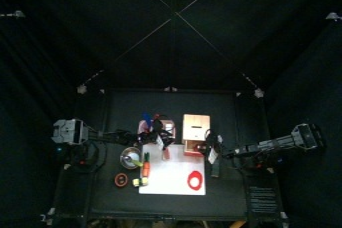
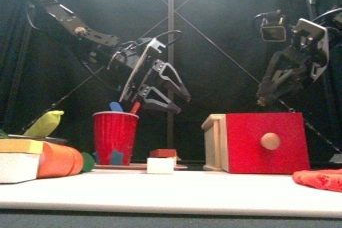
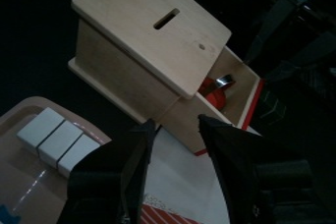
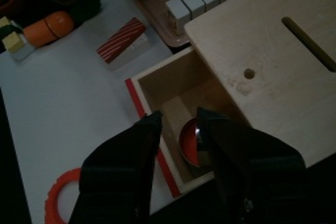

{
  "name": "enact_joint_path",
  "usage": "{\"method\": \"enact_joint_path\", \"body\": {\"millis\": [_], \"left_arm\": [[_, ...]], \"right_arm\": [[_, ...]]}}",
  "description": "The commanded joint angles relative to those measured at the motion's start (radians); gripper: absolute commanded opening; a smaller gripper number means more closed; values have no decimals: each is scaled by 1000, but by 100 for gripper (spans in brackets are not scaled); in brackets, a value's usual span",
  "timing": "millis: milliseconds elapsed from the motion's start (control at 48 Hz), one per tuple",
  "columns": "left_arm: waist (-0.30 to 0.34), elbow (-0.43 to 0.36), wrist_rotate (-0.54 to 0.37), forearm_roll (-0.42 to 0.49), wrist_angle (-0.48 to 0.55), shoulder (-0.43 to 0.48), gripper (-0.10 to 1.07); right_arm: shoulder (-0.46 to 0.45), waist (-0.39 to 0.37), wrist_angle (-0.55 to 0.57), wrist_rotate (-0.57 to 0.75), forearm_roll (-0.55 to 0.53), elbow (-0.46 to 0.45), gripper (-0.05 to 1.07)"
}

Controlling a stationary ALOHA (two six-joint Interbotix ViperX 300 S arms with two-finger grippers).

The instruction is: Close drawer

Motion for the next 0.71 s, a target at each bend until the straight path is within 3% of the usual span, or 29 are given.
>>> {"method": "enact_joint_path", "body": {"millis": [0, 125, 271, 396, 688], "left_arm": [[3, -25, 0, 3, -5, -12, 80], [12, -64, 2, 3, -5, -5, 80], [54, -175, 0, 3, 17, 40, 79], [100, -288, 0, 2, 103, 97, 76], [166, -495, -2, 2, 247, 189, 51]], "right_arm": [[-15, 5, -6, 2, 11, -44, 75], [-40, 44, -18, 2, 23, -49, 75], [-66, 120, -28, 3, 37, -52, 73], [-49, 161, -28, 5, 67, -54, 70], [60, 184, -55, 5, 101, -87, 51]]}}
